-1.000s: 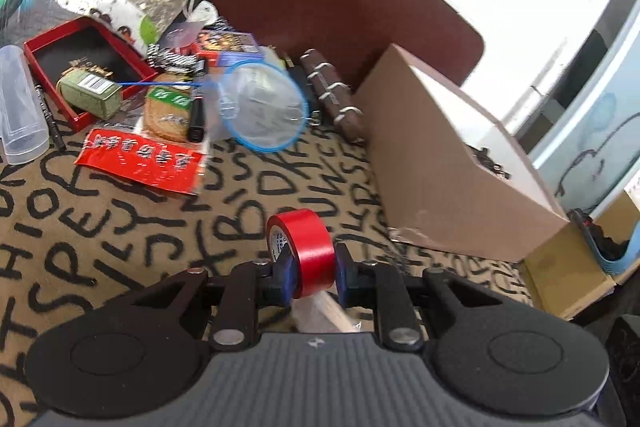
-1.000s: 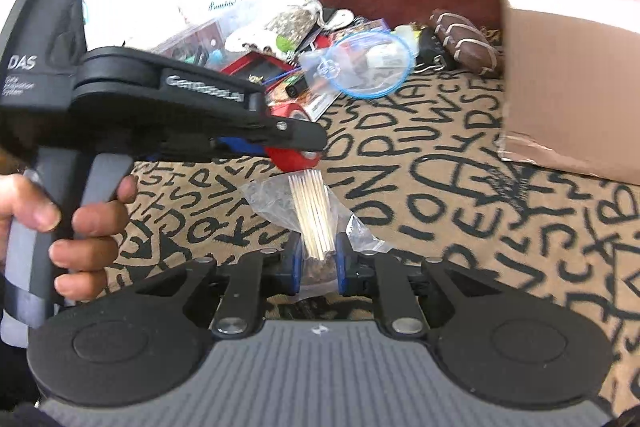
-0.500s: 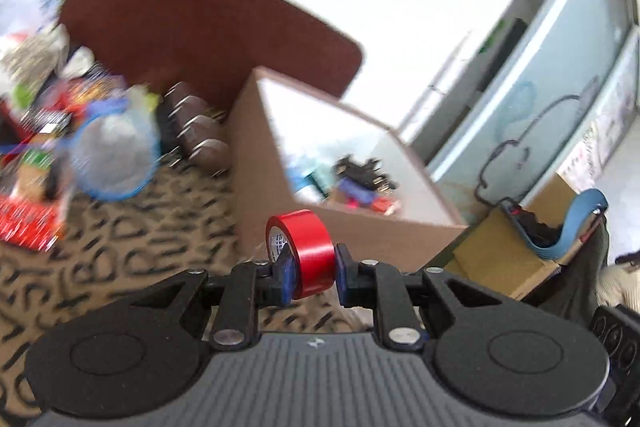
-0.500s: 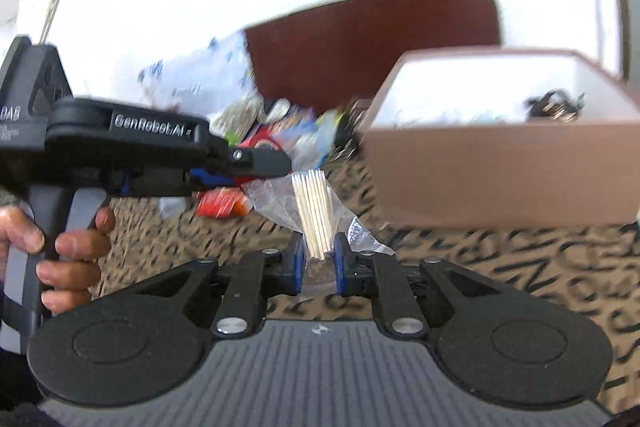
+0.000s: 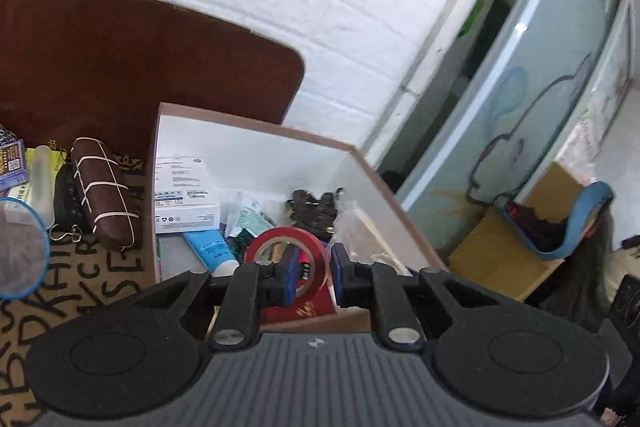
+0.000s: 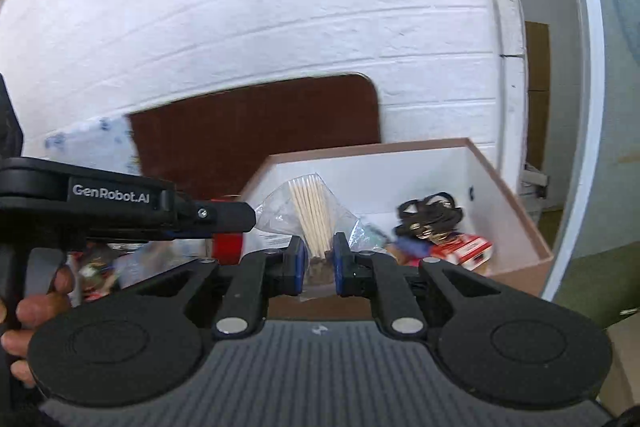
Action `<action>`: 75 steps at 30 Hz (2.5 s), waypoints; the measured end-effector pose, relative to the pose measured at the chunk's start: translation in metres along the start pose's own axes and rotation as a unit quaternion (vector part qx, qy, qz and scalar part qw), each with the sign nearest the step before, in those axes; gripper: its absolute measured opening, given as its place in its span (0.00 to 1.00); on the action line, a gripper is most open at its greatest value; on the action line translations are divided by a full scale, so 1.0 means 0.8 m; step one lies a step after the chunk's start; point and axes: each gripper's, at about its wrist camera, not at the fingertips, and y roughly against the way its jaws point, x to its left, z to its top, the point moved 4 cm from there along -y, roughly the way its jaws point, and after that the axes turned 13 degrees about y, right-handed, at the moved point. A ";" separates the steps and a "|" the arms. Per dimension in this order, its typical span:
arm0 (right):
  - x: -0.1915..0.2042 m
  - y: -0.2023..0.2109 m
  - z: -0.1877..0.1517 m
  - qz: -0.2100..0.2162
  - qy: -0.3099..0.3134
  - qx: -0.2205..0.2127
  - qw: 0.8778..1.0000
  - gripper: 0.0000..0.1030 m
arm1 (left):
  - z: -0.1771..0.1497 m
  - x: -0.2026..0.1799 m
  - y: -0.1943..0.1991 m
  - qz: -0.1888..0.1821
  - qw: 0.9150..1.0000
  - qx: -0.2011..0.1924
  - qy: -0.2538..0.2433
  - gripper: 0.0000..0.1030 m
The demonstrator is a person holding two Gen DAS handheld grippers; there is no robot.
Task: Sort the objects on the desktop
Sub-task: 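Carry the toothpick bag and red tape into the cardboard box and release both, then move both grippers back over the cluttered table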
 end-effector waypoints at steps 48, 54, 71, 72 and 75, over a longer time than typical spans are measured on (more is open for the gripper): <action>0.019 -0.023 -0.032 -0.092 0.049 0.041 0.994 0.94 | -0.042 0.003 -0.012 0.040 0.998 -0.003 -0.052 0.94; 0.049 0.013 -0.036 -0.077 0.052 0.022 0.995 0.94 | -0.062 0.009 0.034 0.031 0.998 -0.023 -0.055 0.94; 0.245 -0.010 -0.091 0.076 0.105 0.044 0.991 0.94 | -0.112 0.167 0.145 0.141 0.987 -0.062 0.045 0.94; 0.253 -0.016 -0.093 0.081 0.110 0.046 0.990 0.94 | -0.110 0.179 0.149 0.147 0.985 -0.066 0.055 0.94; 0.276 -0.033 -0.093 0.096 0.128 0.047 0.986 0.94 | -0.100 0.212 0.159 0.162 0.980 -0.079 0.087 0.94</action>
